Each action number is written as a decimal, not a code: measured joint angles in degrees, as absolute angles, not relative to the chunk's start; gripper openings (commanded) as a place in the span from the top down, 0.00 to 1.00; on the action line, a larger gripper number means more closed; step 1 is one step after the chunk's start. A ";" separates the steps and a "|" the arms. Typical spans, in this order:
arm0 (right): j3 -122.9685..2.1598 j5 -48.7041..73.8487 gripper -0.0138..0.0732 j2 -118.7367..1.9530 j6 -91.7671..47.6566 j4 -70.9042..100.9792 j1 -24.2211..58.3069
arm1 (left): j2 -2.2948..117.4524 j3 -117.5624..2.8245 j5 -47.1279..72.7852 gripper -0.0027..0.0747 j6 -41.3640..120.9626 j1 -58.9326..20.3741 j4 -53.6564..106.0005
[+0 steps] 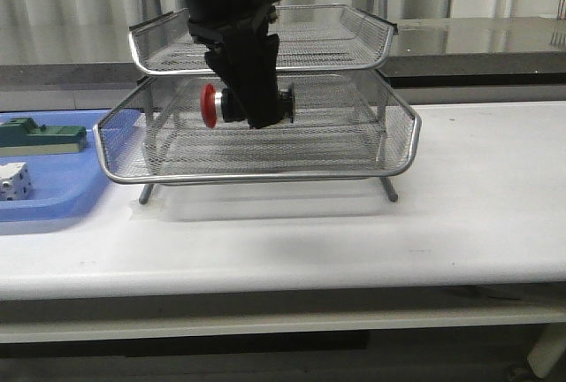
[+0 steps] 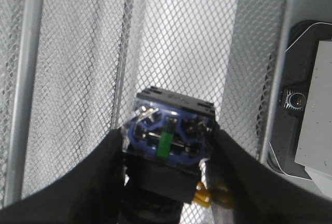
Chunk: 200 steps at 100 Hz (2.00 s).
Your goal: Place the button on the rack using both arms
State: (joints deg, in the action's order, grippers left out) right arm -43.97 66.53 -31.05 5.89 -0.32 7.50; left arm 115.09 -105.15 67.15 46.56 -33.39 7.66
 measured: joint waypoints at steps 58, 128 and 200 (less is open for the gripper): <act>-43.97 66.53 0.92 -31.05 5.89 -0.32 7.50 | 115.96 -105.15 66.92 0.35 46.56 -33.39 7.36; -43.97 66.53 0.92 -31.05 5.89 -0.32 7.50 | 107.81 -105.15 70.28 0.35 45.11 -33.39 7.36; -43.97 66.53 0.92 -31.05 5.89 -0.32 7.50 | 82.77 -99.63 71.89 0.42 21.41 -16.32 -0.67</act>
